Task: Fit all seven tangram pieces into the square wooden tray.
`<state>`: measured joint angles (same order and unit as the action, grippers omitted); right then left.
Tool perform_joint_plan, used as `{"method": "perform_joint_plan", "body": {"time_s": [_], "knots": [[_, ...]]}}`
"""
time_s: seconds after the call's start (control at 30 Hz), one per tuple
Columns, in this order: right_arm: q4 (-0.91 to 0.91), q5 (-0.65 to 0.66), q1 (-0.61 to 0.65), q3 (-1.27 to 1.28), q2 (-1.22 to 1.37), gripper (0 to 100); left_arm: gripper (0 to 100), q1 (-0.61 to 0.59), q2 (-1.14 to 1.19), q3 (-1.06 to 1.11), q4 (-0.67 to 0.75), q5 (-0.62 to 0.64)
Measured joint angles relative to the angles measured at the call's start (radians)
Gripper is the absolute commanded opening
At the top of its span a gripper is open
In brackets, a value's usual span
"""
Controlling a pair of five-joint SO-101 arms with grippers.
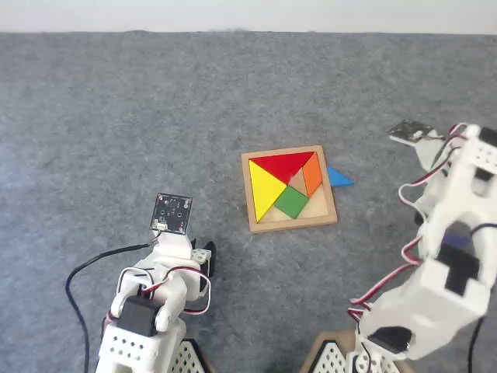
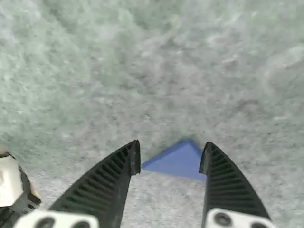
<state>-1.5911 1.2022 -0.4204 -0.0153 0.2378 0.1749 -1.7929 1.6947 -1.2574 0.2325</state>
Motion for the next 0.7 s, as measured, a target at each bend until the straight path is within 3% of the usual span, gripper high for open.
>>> {"method": "perform_joint_plan", "body": {"time_s": [0.17, 0.4, 0.5, 0.7], "knots": [[-0.002, 0.017, 0.005, -0.02, 0.063, 21.5, 11, 0.0, 0.0, 0.0, 0.0, 0.0], [0.152, 0.087, 0.002, 0.046, 0.063, 21.5, 11, 0.0, 0.0, 0.0, 0.0, 0.0], [0.192, 0.153, -0.015, 0.061, 0.075, 21.5, 11, 0.0, 0.0, 0.0, 0.0, 0.0], [0.219, 0.376, -0.169, 0.063, 0.078, 21.5, 11, 0.0, 0.0, 0.0, 0.0, 0.0]]}}
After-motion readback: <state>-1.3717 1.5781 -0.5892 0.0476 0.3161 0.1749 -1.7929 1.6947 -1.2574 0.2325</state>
